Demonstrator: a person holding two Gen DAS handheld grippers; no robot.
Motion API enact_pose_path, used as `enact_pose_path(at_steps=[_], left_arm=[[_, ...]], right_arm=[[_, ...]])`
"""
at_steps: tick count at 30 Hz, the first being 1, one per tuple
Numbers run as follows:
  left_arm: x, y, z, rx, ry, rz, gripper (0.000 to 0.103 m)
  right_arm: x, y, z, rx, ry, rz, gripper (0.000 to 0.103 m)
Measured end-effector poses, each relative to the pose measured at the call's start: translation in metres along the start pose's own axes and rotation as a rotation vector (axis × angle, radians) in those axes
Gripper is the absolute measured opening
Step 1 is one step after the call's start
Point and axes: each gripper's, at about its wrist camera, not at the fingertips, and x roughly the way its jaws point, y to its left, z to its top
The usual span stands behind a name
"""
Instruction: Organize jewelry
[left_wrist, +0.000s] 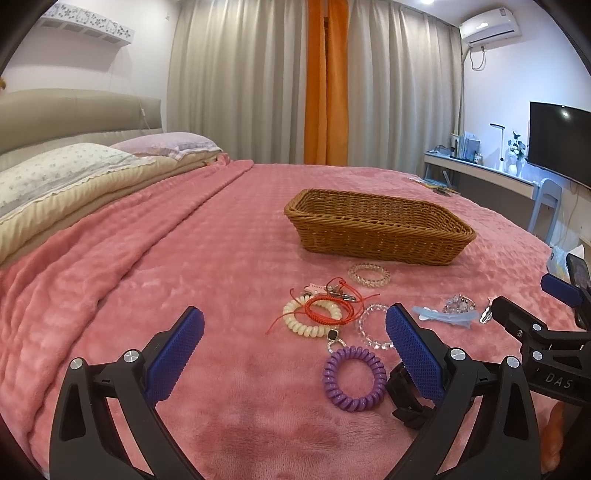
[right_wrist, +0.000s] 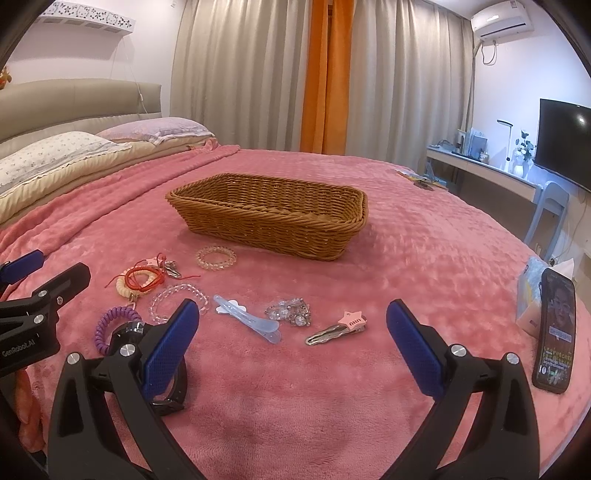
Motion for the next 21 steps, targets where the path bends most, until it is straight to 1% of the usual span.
enact_pose_path(at_steps=[21], left_arm=[[0.0001,-0.0003,-0.0007,-0.003,0.002,-0.001,0.096]], right_arm=[[0.0,0.0002,0.0003,0.004,0.002,0.002,0.097]])
